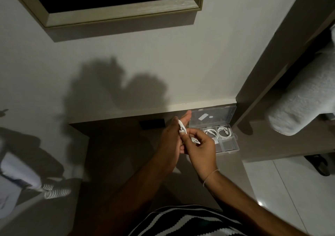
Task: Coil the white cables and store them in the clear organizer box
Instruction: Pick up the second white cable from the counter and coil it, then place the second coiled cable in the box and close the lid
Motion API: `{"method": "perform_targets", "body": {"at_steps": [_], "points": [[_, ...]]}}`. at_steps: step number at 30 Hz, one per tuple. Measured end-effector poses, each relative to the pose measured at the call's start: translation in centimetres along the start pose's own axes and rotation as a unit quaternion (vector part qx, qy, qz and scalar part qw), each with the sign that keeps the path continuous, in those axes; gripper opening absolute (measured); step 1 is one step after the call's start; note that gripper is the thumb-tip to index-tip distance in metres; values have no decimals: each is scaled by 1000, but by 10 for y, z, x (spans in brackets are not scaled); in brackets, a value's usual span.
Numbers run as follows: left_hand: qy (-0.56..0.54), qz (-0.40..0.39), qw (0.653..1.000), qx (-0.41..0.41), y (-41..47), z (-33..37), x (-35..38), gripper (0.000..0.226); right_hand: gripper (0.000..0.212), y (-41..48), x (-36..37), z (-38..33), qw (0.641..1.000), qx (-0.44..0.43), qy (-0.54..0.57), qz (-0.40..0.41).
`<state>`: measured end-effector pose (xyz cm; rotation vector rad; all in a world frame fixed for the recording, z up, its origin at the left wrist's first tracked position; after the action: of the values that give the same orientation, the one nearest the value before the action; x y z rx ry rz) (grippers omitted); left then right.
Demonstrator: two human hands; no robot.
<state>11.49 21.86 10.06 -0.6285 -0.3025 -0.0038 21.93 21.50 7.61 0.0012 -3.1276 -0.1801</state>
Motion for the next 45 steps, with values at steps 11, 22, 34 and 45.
{"method": "perform_targets", "body": {"at_steps": [11,22,34,45], "points": [[-31,-116,991,-59,-8,3,7,55,19,-7,-14,0,998,35,-8,51],[-100,-20,994,-46,-19,5,11,31,21,-5,-12,-11,998,-28,-38,43],[110,193,975,27,43,-24,-16,24,26,30,-91,51,990,71,32,121],[196,83,963,-167,176,-112,17,22,15,74,-167,172,942,331,49,30]]}}
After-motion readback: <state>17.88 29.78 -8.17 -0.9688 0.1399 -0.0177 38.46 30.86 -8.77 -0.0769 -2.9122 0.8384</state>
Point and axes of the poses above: each hand's wrist, its own y-axis towards the middle knuckle, its own x-axis out of the palm, z = x × y, the point moved 5 cm from there along y, towards the middle knuckle, and after that the axes turned 13 degrees about -x, right-handed, at the moved point
